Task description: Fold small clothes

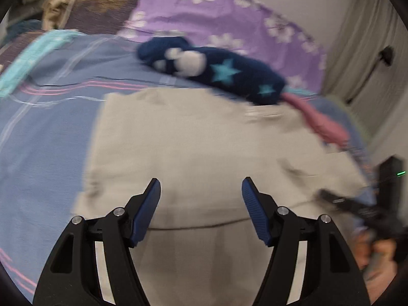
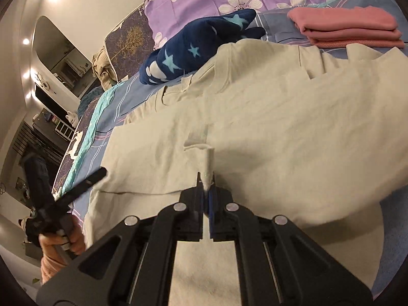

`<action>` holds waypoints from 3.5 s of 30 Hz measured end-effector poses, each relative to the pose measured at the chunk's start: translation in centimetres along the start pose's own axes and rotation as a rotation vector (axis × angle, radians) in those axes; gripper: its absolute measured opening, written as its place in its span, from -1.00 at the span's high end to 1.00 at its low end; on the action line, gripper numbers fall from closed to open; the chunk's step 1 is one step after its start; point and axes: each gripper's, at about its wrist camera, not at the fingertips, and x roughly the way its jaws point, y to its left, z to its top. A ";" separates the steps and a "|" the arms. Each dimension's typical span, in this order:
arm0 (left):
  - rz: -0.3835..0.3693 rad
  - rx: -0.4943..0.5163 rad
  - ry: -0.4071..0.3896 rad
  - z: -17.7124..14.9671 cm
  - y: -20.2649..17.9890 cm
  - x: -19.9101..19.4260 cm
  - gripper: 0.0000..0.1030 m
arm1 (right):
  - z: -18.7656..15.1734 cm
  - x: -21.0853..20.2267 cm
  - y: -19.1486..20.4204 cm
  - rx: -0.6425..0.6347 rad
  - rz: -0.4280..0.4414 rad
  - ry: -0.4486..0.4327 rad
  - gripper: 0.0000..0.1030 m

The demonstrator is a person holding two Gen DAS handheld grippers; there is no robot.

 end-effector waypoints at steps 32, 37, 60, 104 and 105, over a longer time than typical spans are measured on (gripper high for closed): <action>-0.179 0.052 0.144 7.1 -13.9 6.0 0.98 | -2.0 -2.4 -2.4 0.049 0.115 -0.189 0.03; -0.150 0.116 0.011 9.6 -13.7 0.8 1.00 | -1.7 -1.7 -3.6 0.124 0.059 -0.163 0.12; -0.171 0.160 0.131 4.7 -14.3 7.7 0.94 | -2.5 -4.7 -6.3 0.106 -0.082 -0.162 0.12; 0.382 0.067 -0.021 1.7 7.4 -1.9 0.25 | -2.0 -3.2 -4.2 -0.034 -0.257 -0.047 0.78; 0.385 0.099 -0.040 1.6 6.6 -2.3 0.25 | -2.3 -4.1 -4.3 -0.026 -0.248 -0.047 0.68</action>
